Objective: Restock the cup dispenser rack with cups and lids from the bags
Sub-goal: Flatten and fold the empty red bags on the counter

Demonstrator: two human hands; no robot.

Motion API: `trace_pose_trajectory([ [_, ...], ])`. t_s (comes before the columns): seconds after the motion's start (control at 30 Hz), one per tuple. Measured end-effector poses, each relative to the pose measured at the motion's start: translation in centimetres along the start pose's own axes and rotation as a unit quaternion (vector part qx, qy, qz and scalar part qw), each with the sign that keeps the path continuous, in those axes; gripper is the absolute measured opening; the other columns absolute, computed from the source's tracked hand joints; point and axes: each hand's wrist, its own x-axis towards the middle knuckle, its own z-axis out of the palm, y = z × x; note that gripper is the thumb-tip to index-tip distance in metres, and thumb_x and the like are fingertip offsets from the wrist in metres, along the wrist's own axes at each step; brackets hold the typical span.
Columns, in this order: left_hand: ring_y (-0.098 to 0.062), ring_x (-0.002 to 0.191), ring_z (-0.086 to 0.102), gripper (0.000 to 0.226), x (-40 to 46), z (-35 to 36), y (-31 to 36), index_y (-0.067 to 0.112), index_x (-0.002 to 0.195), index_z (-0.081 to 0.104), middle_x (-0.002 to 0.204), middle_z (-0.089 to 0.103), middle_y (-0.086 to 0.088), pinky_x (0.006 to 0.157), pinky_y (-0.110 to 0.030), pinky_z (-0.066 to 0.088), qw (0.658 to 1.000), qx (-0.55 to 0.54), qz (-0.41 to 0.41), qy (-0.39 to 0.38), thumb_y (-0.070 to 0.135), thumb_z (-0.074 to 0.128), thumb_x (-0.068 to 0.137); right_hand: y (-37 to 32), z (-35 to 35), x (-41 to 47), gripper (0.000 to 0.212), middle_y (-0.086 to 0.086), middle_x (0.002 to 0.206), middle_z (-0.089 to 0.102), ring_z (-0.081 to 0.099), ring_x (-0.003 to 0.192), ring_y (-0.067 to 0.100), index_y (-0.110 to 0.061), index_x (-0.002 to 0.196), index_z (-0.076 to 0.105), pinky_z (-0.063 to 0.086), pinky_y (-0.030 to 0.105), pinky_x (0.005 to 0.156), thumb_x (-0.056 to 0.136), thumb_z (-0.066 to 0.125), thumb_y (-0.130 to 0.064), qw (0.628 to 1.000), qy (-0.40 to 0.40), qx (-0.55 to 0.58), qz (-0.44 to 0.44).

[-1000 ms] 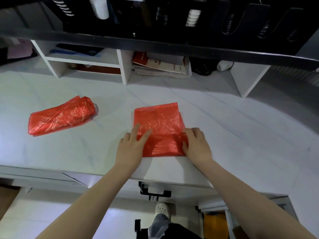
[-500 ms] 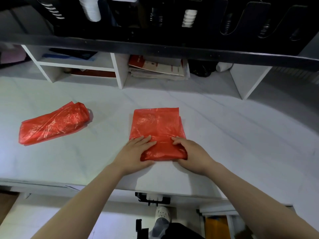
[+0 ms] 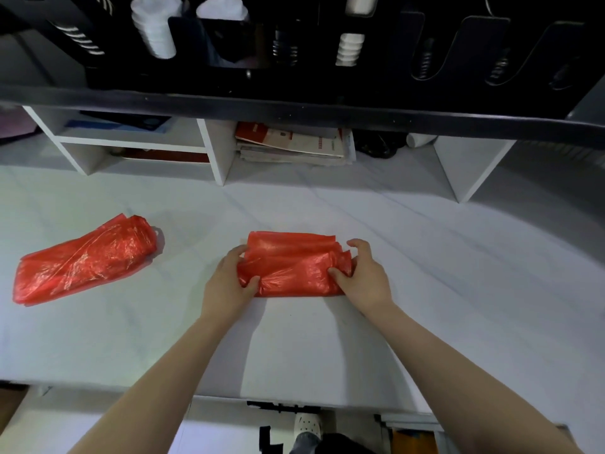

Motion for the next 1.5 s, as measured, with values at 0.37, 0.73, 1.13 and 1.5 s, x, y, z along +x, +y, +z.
trace_pose_trajectory([
  [0.37,-0.032,0.147,0.010,0.071,0.7,2.6,3.4,0.030,0.145,0.038,0.159,0.020,-0.004,0.114,-0.058,0.003,0.945,0.272,0.176,-0.051,0.022,0.055,0.077,0.0,-0.3,0.9,0.068,-0.002,0.151,0.021,0.042,0.125,0.023,-0.030,0.143,0.034,0.048,0.038,0.088,0.082,0.063,-0.026,0.983,-0.036,-0.138,-0.114],
  [0.73,-0.021,0.148,-0.002,0.065,2.6,5.9,2.4,0.034,0.152,0.005,0.161,0.007,0.007,0.112,-0.057,-0.005,0.930,0.333,0.104,-0.116,0.059,0.011,0.092,-0.8,1.7,3.7,0.059,-0.005,0.162,0.005,-0.001,0.148,0.015,-0.021,0.154,0.011,0.003,0.040,0.118,0.101,0.024,-0.045,0.924,-0.145,-0.286,-0.210],
  [1.13,-0.020,0.147,-0.012,0.075,4.2,5.8,2.3,0.030,0.152,0.002,0.161,-0.003,0.005,0.113,-0.054,-0.009,0.925,0.323,0.109,-0.170,0.065,0.003,0.085,-0.4,2.6,4.5,0.054,-0.007,0.159,0.021,0.011,0.147,0.018,-0.025,0.149,0.029,0.010,0.040,0.117,0.100,0.029,-0.046,0.928,-0.112,-0.298,-0.192],
  [1.5,-0.012,0.147,-0.010,0.074,4.3,0.8,-0.7,0.020,0.137,0.035,0.160,-0.002,-0.006,0.119,-0.032,0.002,0.952,0.079,0.193,-0.226,0.042,0.071,0.077,-1.1,2.3,2.6,0.062,0.005,0.156,0.027,0.016,0.146,0.030,-0.023,0.146,0.034,0.016,0.045,0.117,0.093,0.048,-0.052,0.957,-0.029,-0.255,-0.138],
])
